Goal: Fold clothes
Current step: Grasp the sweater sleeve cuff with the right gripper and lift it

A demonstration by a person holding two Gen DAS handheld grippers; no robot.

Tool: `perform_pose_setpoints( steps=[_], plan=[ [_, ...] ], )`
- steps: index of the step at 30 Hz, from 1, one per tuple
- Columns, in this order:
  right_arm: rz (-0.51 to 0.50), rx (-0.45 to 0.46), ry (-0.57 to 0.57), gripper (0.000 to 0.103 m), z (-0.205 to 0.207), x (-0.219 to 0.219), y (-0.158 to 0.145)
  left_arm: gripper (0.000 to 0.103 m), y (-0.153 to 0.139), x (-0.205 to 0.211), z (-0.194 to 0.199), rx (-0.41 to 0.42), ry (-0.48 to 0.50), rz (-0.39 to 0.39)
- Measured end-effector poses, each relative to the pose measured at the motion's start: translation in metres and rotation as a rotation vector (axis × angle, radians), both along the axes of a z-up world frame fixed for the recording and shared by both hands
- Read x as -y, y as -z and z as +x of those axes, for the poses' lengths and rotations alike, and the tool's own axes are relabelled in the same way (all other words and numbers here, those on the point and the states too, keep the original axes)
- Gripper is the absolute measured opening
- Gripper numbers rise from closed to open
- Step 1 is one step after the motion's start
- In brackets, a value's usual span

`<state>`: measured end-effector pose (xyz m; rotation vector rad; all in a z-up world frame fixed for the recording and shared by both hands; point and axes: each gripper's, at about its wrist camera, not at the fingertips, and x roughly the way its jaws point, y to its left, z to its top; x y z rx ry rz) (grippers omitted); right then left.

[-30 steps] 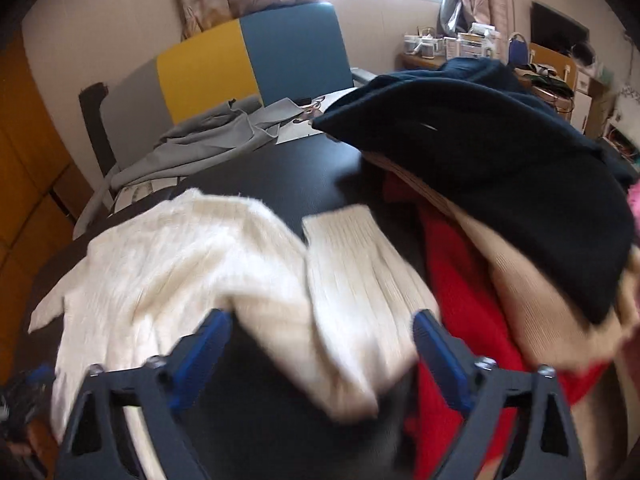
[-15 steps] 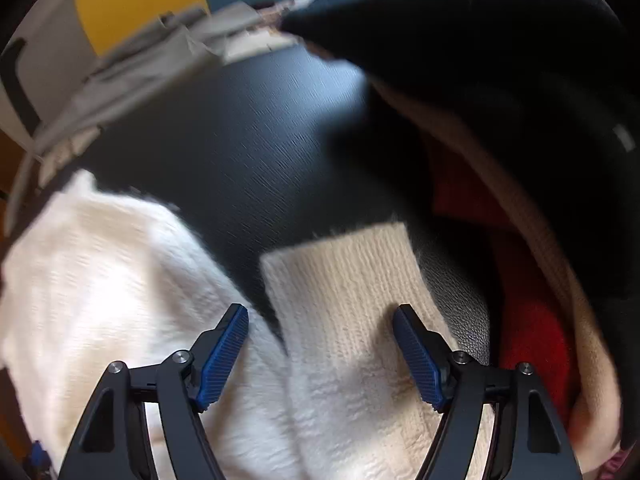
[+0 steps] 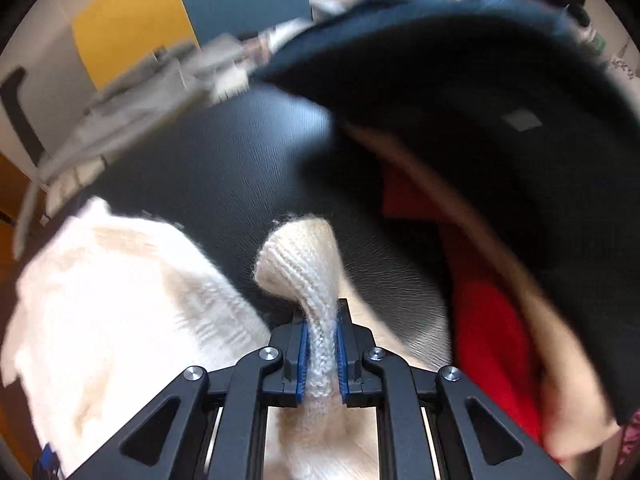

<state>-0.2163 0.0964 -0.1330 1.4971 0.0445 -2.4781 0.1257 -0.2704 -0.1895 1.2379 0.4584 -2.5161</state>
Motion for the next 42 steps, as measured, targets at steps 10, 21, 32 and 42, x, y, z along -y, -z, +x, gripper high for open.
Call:
perform_pose_setpoints(
  steps=[10, 21, 32, 42],
  plan=[
    [-0.200, -0.270, 0.171, 0.012, 0.154, -0.139, -0.084, 0.031, 0.000, -0.001, -0.001, 0.002, 0.003, -0.013],
    [-0.458, -0.195, 0.323, 0.012, 0.183, -0.232, -0.041, 0.032, 0.000, -0.004, -0.007, 0.036, -0.001, -0.039],
    [-0.372, -0.480, -0.360, 0.012, 0.201, -0.105, -0.192, 0.032, 0.001, -0.003, -0.006, 0.030, -0.021, -0.046],
    [-0.164, 0.156, -0.459, 0.017, 0.229, -0.051, 0.011, 0.032, 0.001, -0.004, -0.009, 0.052, 0.013, -0.062]
  ],
)
